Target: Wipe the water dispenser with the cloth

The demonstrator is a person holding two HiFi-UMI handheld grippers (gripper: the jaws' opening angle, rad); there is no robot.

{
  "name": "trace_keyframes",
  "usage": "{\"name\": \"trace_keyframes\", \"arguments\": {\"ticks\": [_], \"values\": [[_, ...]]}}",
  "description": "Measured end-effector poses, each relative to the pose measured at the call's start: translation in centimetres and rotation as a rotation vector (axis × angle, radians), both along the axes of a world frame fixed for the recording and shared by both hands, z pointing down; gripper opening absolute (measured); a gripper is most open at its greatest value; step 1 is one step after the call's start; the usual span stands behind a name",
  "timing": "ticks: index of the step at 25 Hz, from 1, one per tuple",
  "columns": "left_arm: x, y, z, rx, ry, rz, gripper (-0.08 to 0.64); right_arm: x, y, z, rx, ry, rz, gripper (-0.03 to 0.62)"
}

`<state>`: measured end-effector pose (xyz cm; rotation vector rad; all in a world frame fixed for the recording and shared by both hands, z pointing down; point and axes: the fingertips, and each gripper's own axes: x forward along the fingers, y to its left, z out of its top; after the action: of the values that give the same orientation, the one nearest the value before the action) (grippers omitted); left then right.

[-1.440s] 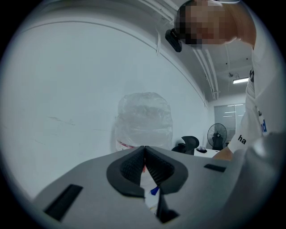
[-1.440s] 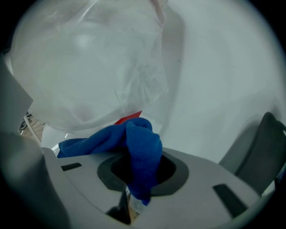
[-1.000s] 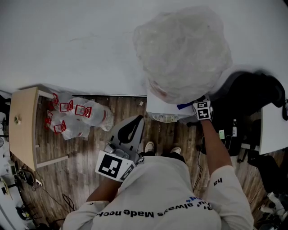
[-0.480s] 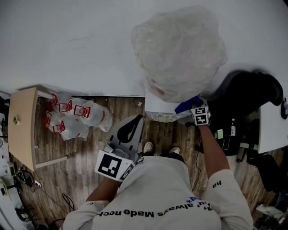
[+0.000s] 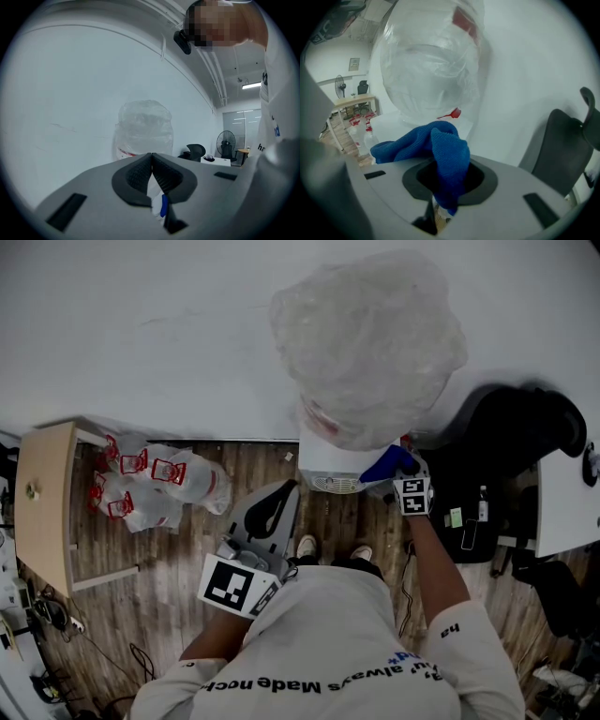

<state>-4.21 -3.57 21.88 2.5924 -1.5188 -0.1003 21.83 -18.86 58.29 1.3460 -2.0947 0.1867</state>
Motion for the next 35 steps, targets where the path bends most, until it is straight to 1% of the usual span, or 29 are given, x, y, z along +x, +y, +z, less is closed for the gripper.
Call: {"name": "trace_keyframes", "arguments": {"ticks": [11,14,16,18,21,24,27,29,35], "values": [[0.1,0.6,-0.1,0.002,0.007,0.008,0.020,0.6,2.6,0.9,0.011,0.007,0.025,0.067],[-0.2,0.9,-0.2,0.006,0.009,0.005,0.020,0.7,2.7,0.7,-0.020,-0.006,0.049,0.069],[-0.5,1.0,-0.3,0.008,0.010,0.002,0.020,1.0,2.8,0.0,-0.042,-0.065,0.097,0.084],[-1.0,1.0,-0.3,0.009,0.011,-0.003,0.020,0.8,3.1,-1.4,-0.025,-0.143,0.142,0.086],[-1.7,1.1,0.0,0.004,0.013,-0.010,0.020,-0.8,4.6,-3.8,0.020,-0.223,0.161,0.084],[-2.2,1.2,0.2,0.000,0.017,-0.008,0.020,-3.3,6.3,-5.5,0.027,-0.348,0.177,0.084],[-2.5,1.3,0.3,-0.002,0.018,-0.002,0.020,-6.5,7.9,-6.2,-0.010,-0.479,0.186,0.084],[-2.9,1.3,0.4,-0.002,0.018,0.000,0.020,-9.0,8.9,-6.2,-0.045,-0.548,0.181,0.084],[-4.3,1.5,0.6,-0.005,0.018,0.001,0.020,-15.7,10.1,-5.0,-0.155,-0.675,0.161,0.084]]}}
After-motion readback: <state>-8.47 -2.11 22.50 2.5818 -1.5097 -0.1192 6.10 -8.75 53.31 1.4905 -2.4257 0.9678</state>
